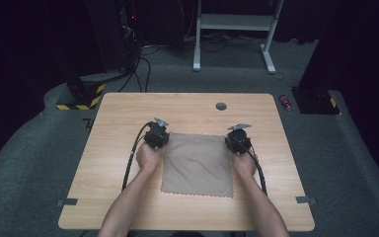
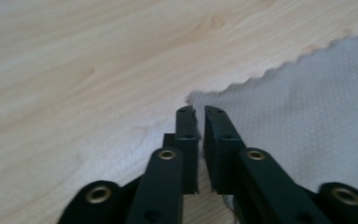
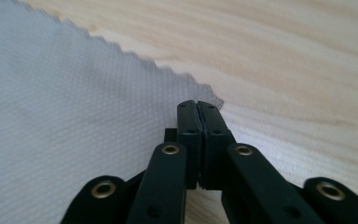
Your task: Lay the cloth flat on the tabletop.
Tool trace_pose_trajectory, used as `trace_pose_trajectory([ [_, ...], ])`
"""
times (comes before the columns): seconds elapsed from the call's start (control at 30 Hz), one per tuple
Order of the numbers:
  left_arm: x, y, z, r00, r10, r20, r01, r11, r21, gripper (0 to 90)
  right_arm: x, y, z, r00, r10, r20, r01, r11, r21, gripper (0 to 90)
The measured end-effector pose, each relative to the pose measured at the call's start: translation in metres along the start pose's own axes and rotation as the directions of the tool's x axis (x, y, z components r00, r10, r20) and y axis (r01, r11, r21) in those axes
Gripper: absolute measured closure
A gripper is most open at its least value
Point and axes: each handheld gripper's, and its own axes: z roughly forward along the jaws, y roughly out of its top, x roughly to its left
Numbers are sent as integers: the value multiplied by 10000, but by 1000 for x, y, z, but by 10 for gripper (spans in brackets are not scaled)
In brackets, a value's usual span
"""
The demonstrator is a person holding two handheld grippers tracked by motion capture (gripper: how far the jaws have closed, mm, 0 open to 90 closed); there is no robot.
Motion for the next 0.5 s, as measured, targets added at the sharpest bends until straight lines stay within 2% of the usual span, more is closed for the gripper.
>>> trace_pose_trajectory([
  [0.03,0,0,0,10000,0,0,0,10000,0,733,0,0,0,10000,0,0,0,10000,0,866],
  [0.07,0,-1,-1,10000,20,-64,-20,10000,-4,733,-2,-1,-1,9998,167,-65,-168,9998,-118,820],
  [0.13,-1,-3,-7,10000,-59,-59,58,9998,-187,648,-3,-3,-6,9995,286,-127,-290,9990,-350,750],
  [0.17,-3,-6,-15,9998,-44,189,50,9994,-331,592,-3,-3,-15,9998,163,-130,-170,9982,-577,737],
  [0.2,-3,-6,-15,9998,-44,189,50,9994,-331,569,-3,-3,-15,9998,163,-130,-170,9982,-577,737],
  [0.23,-8,-12,-25,9984,155,540,-140,9995,-271,547,1,-7,-28,9995,6,-310,-35,9953,-963,738],
  [0.27,-8,-12,-25,9984,155,540,-140,9995,-271,538,1,-7,-28,9995,6,-310,-35,9953,-963,738],
  [0.33,-16,-24,-38,9956,482,799,-460,9985,-291,534,7,-14,-40,9971,-358,-675,279,9931,-1141,739],
  [0.4,-23,-41,-52,9913,496,1221,-454,9983,-363,521,17,-27,-53,9915,-804,-1020,676,9901,-1233,739],
  [0.43,-26,-49,-58,9889,708,1303,-676,9973,-287,519,21,-35,-59,9886,-998,-1129,856,9885,-1245,740],
  [0.5,-31,-66,-70,9847,788,1556,-774,9969,-145,511,29,-53,-71,9826,-1251,-1373,1092,9871,-1175,743],
])
